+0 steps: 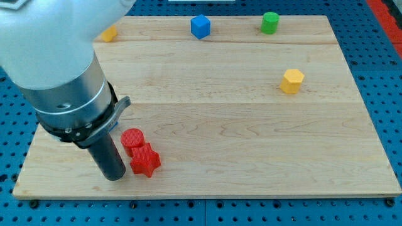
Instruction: Keep red blocks and triangle in a slightly diagonal line
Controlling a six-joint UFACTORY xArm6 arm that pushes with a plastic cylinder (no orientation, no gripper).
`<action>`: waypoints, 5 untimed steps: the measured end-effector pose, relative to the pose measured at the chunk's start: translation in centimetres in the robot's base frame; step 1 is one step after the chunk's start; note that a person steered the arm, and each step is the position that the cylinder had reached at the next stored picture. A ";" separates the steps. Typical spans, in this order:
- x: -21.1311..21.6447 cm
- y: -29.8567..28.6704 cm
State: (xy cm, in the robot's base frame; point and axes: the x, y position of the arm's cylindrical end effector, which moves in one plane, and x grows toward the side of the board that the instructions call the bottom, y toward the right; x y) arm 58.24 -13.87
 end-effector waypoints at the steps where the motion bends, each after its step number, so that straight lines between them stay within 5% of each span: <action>1: -0.1 4.7; 2: -0.1 10.2; 4: -1.6 0.5; 5: -5.4 2.5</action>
State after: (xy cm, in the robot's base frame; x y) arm 52.81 -11.38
